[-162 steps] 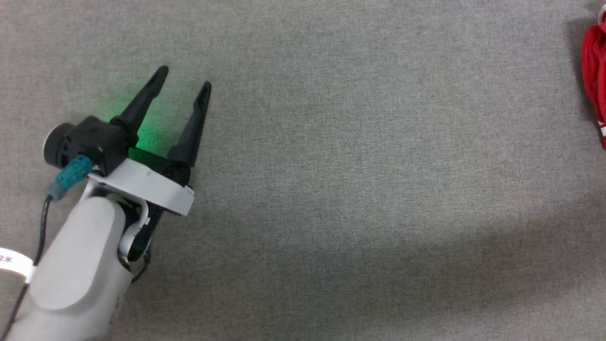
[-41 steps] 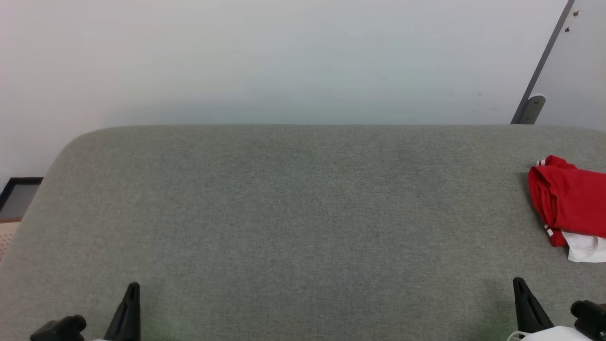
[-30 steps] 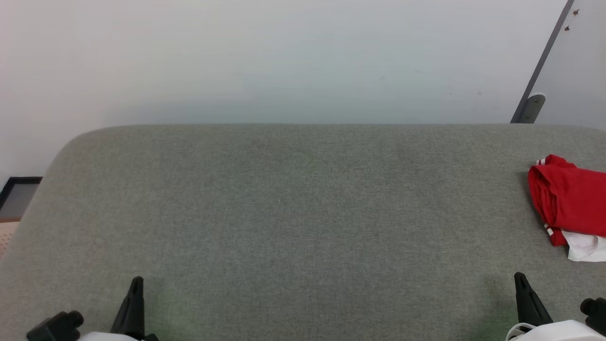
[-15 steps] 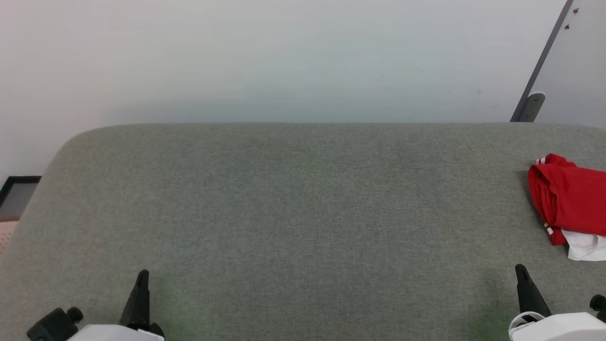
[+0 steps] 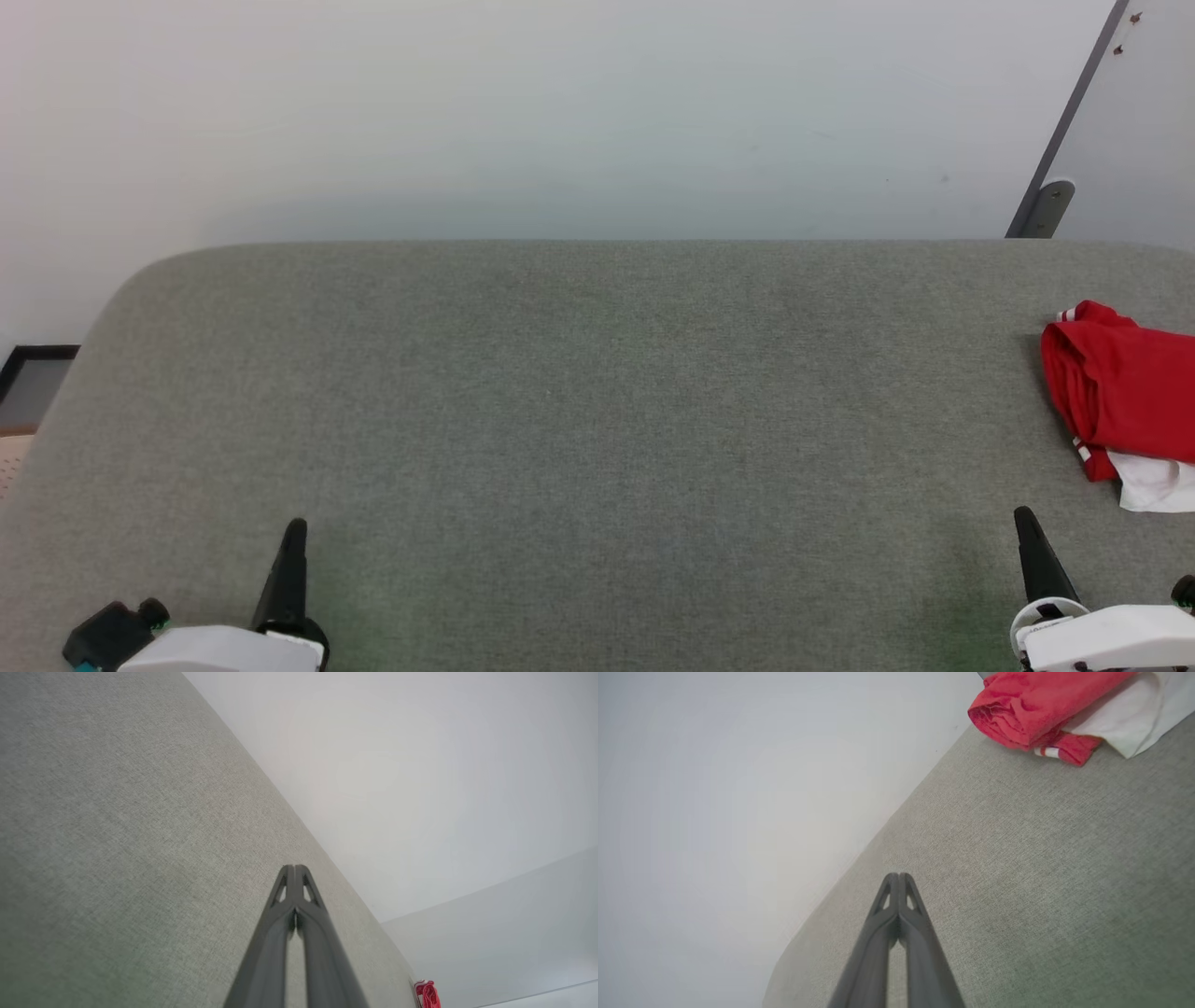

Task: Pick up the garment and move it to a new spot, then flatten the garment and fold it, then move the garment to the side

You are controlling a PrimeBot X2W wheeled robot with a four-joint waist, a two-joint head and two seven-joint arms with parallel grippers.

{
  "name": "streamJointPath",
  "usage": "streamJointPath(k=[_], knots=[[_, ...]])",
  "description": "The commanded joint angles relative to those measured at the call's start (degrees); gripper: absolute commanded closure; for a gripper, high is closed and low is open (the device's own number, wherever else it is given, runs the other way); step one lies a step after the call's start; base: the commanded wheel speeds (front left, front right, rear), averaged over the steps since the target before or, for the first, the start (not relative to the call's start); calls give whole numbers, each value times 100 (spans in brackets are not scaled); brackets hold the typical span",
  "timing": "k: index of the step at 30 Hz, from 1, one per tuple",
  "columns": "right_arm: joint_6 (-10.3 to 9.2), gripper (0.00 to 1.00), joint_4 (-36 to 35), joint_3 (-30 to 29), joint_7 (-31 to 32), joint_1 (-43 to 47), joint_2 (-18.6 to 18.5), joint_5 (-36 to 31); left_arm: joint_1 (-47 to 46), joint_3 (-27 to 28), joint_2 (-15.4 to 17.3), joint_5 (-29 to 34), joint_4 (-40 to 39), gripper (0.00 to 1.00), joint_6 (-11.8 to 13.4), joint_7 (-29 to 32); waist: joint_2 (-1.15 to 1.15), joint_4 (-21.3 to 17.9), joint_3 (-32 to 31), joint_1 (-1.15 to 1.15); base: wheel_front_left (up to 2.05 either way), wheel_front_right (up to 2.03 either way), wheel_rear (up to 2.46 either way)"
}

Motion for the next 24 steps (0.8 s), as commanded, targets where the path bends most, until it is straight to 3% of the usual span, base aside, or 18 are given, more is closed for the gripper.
streamJointPath(k=[1,24], knots=[[-3,100,-84,-27,36,-128,7,181,-137,42,-1,-166,-74,100,-14,36,0,-1,2,0,0,0,0],[-4,100,-170,-75,341,-219,69,1482,-281,121,-232,-1236,-103,100,-20,380,0,-14,34,0,0,0,0]])
